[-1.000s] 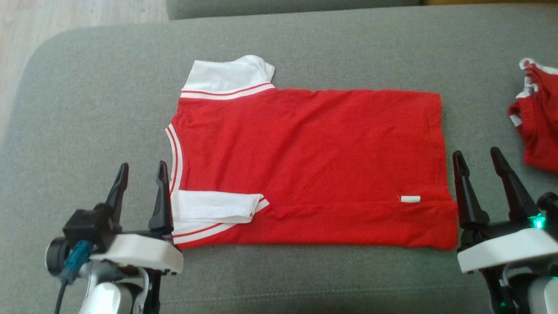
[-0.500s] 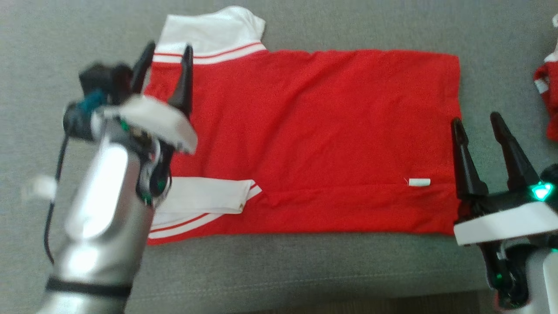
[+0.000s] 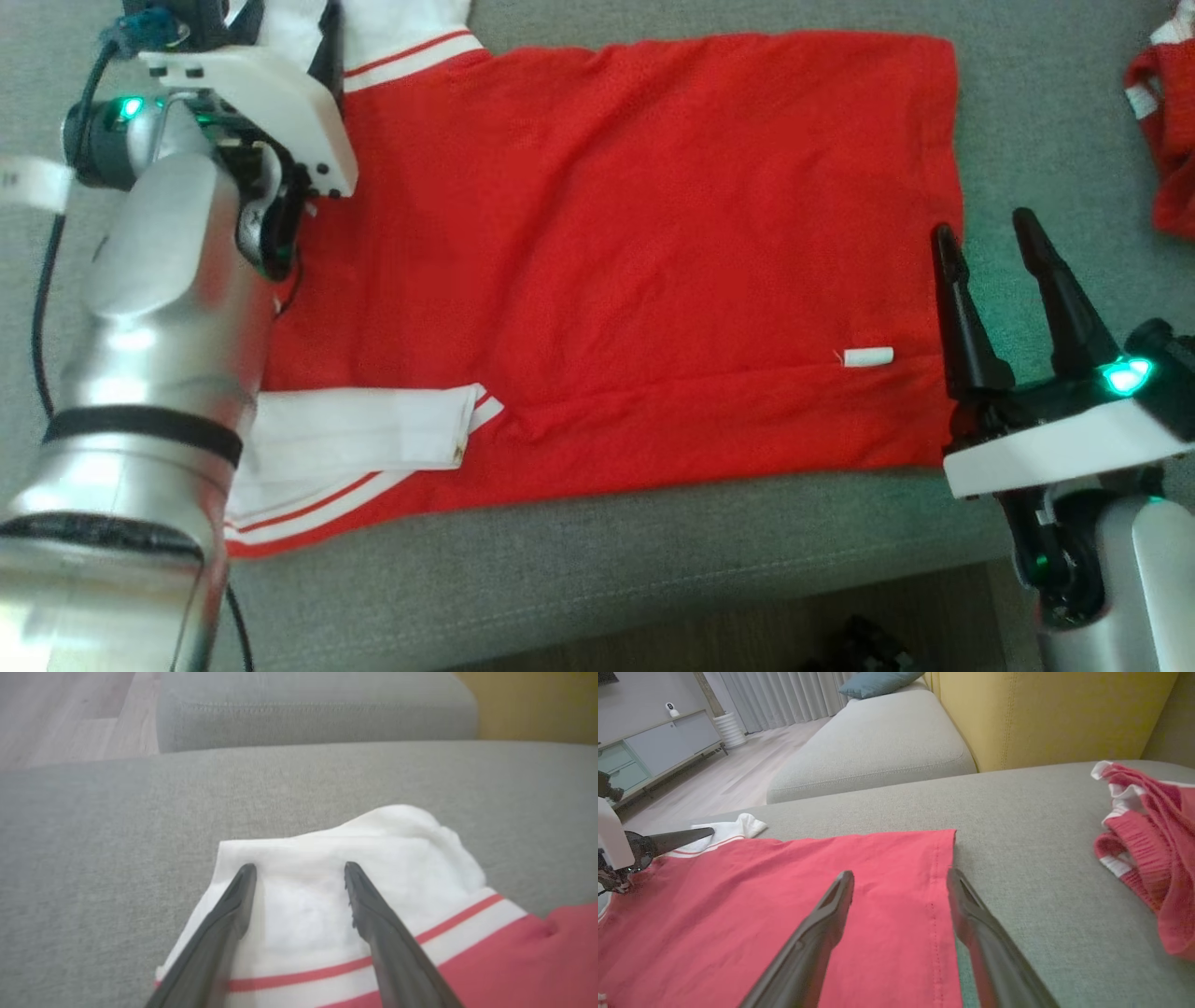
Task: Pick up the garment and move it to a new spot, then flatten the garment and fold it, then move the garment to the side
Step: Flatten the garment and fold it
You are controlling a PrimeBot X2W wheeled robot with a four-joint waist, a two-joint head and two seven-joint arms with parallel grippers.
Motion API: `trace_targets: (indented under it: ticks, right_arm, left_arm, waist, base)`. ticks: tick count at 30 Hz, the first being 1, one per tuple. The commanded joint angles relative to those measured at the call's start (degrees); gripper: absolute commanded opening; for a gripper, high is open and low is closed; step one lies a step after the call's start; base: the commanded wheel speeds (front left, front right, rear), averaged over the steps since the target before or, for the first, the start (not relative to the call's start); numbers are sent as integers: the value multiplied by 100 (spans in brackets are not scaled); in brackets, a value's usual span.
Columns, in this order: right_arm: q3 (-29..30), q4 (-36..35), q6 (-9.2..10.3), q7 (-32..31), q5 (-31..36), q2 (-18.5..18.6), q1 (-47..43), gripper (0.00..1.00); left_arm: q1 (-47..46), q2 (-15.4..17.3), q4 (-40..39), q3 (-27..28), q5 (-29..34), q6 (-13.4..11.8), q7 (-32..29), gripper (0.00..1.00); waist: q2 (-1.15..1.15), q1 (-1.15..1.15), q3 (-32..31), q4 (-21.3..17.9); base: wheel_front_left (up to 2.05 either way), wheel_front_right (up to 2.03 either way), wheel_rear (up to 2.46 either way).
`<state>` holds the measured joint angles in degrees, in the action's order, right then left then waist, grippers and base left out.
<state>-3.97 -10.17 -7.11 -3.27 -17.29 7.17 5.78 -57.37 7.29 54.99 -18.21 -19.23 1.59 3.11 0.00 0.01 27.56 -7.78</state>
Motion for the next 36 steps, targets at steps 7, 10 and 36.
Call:
trace_targets:
  ticks: [7,10,36]
  right_arm:
    - [-155,-52,-37,49,-147,128,170,100]
    - [-88,10,-37,28,-171,142,171,100]
    - [-295,3021,-37,-639,-1001,1218,2896,100]
  left_arm:
    - [-721,162,1132,-120,143,54,-664,86]
    - [-818,97,1401,-232,188,110,-875,0]
    - [-1207,-404,1433,-545,-7,340,662,0]
  waist:
    - [0,-1,122,-94]
    - [0,-1,94,-78]
    - [0,-1,240,646]
  base:
    - [0,0,0]
    - [0,0,0]
    - [0,0,0]
